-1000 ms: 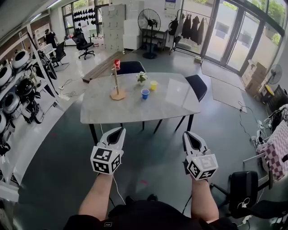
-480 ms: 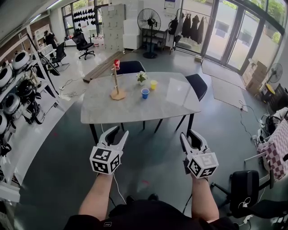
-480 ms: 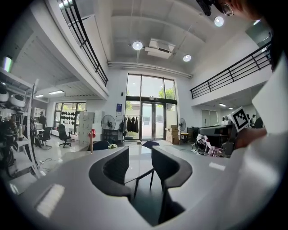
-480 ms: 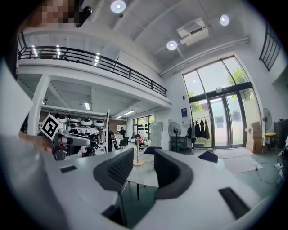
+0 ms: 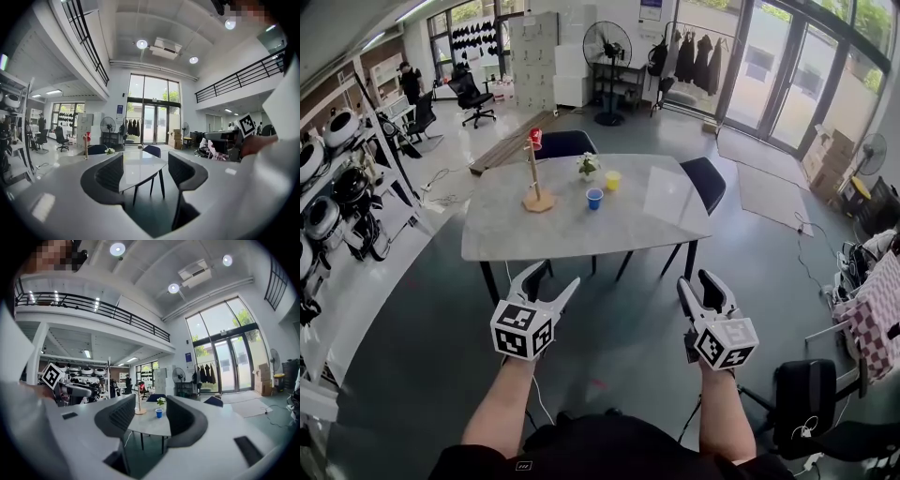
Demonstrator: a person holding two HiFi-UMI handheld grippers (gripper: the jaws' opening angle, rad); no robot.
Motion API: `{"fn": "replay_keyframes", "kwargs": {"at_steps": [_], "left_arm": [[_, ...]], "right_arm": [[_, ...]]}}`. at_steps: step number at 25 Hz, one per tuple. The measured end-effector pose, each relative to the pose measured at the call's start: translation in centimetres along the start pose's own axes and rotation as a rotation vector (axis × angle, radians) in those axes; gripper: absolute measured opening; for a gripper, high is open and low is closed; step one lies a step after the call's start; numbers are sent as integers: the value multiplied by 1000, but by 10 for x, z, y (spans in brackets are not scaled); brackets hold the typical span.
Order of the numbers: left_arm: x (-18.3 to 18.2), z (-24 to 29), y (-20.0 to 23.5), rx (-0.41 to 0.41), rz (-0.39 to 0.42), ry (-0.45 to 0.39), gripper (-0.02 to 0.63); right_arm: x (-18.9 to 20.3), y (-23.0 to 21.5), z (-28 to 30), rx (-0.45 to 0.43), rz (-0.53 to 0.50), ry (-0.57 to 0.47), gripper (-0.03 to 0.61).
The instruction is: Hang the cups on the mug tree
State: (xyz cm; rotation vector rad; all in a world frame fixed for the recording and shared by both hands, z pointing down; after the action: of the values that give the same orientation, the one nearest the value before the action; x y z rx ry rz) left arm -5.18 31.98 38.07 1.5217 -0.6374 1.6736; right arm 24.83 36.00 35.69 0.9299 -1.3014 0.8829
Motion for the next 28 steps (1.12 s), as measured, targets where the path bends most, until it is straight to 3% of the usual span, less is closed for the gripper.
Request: {"fn": "replay_keyframes", "kwargs": {"at_steps": [12,19,28], "left_arm": [[-9,25,-27,-25,27,-22,284],[2,52,-3,-43,-14,-6,284],[9,136,46,-10,-44,35,284]], "right_arm": [[2,-43,-5,-26,40,-43,179],[16,-54,25,-47,49,-14,179],[45,-84,102,-45,86,58,179]]}}
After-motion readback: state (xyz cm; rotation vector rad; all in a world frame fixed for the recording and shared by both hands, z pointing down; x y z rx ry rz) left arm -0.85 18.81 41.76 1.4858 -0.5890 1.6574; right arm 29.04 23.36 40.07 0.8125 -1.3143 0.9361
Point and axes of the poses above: the fingertips, and each gripper's own axes: z forward along the fingers, y to its left, x out of its underside, the point moved 5 cm from there along -z, backward along the fingers, and after that the axes turned 5 degrees about -z, right-handed, at the moved point
